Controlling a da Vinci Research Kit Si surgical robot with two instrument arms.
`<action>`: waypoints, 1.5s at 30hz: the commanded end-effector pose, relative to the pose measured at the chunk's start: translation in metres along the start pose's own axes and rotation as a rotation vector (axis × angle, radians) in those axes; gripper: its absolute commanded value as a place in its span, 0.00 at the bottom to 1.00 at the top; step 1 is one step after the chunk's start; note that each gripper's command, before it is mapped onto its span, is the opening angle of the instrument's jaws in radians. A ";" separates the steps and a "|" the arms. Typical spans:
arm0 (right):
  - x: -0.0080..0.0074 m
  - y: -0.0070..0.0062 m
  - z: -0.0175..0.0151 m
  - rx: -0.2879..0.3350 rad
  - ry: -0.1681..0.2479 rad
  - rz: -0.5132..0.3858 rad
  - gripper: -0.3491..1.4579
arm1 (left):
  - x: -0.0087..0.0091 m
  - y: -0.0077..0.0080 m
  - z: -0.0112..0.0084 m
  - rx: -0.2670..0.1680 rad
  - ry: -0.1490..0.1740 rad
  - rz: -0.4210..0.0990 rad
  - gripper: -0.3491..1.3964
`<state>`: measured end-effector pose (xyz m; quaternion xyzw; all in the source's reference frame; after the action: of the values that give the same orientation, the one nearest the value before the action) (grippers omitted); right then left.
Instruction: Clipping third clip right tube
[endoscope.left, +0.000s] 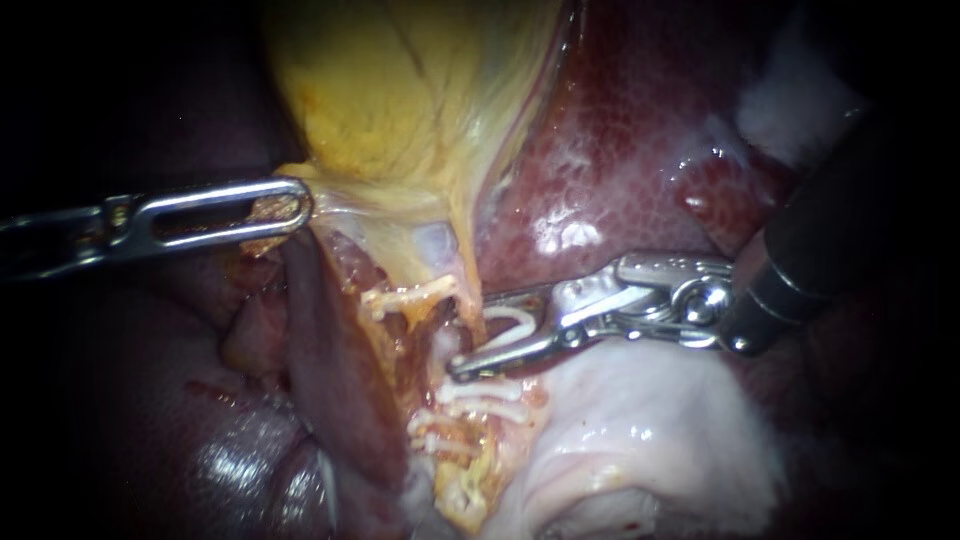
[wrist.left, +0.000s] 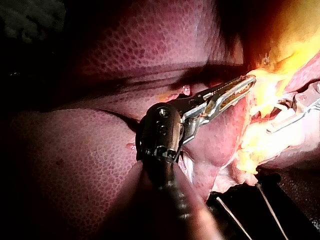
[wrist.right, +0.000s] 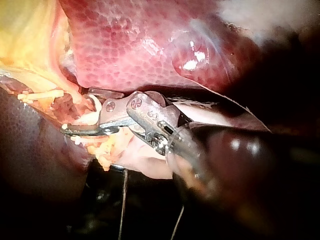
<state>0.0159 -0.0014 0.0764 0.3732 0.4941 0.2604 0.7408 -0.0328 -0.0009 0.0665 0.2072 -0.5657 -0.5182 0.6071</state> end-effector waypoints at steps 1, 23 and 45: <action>0.0000 -0.0003 0.0000 0.010 -0.004 0.004 0.49 | 0.0000 0.0000 0.0000 -0.001 0.000 0.000 0.00; 0.0005 -0.0031 0.0009 0.172 0.005 0.050 0.49 | 0.0001 0.0001 0.0001 -0.001 -0.001 0.000 0.00; 0.0033 -0.0025 0.0002 0.157 0.066 0.073 0.47 | 0.0001 0.0001 0.0001 -0.001 -0.001 0.000 0.00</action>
<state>0.0174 -0.0004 0.0726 0.4390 0.5232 0.2604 0.6824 -0.0329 -0.0009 0.0666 0.2063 -0.5657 -0.5185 0.6071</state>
